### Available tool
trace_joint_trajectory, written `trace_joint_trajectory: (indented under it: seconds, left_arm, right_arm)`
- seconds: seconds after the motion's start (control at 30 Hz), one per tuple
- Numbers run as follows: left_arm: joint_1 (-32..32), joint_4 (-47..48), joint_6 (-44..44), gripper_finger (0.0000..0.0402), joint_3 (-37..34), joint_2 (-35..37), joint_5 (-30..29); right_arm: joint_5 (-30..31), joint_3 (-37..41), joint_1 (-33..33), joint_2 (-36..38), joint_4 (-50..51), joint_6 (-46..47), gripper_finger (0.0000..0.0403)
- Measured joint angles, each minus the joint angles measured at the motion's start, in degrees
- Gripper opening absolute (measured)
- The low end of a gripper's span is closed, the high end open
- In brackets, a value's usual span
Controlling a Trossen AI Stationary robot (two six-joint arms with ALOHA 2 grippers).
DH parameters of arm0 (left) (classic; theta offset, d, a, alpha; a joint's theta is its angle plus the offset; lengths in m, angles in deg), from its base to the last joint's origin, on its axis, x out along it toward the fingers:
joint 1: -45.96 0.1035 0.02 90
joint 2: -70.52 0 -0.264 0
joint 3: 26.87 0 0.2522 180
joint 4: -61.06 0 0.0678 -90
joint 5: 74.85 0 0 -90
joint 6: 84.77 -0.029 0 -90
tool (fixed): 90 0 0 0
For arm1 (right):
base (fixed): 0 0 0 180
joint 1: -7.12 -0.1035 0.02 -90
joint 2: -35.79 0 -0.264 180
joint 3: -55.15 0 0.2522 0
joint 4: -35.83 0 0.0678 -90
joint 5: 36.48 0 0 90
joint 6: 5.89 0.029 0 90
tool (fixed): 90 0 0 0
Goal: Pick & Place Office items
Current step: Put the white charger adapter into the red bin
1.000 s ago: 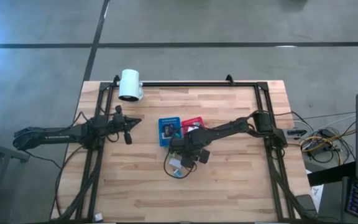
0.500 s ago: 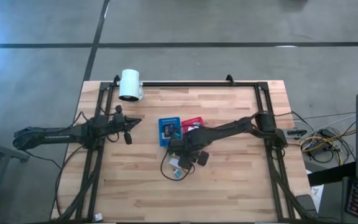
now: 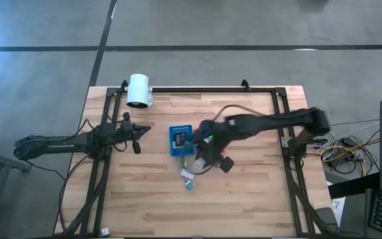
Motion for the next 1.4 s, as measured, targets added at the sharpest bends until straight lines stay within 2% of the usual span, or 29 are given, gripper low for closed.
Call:
trace_joint_trajectory:
  seconds: [0.13,0.43,0.73,0.9,0.97,1.2,1.4]
  left_arm:
    - [0.00,0.00,0.00,0.0012,0.00,0.00,-0.05]
    - [0.00,0.02,0.00,0.0012,0.00,0.00,-0.03]
    - [0.00,0.04,0.66,0.0012,-0.02,0.00,0.01]
    - [0.00,0.10,0.81,0.0012,-0.01,0.00,0.01]
    - [0.00,0.34,0.82,0.0012,0.00,0.00,0.04]
    - [0.00,0.46,0.82,0.0012,-0.02,0.00,0.06]
    - [0.00,0.46,1.70,0.0012,0.00,0.00,0.15]
  right_arm:
    - [-3.44,13.87,3.76,11.85,-16.25,6.29,0.0157]
    - [-4.40,43.60,13.81,36.49,-48.02,30.99,0.0157]
    - [6.08,64.06,17.03,55.31,-66.35,43.50,0.0157]
    - [15.59,71.83,17.06,63.74,-69.97,44.09,0.0157]
    - [17.58,73.63,17.06,66.39,-70.44,44.11,0.0157]
    - [19.57,77.07,17.07,71.67,-70.24,43.64,0.0157]
    - [19.54,78.38,17.12,72.21,-69.65,43.35,0.0157]
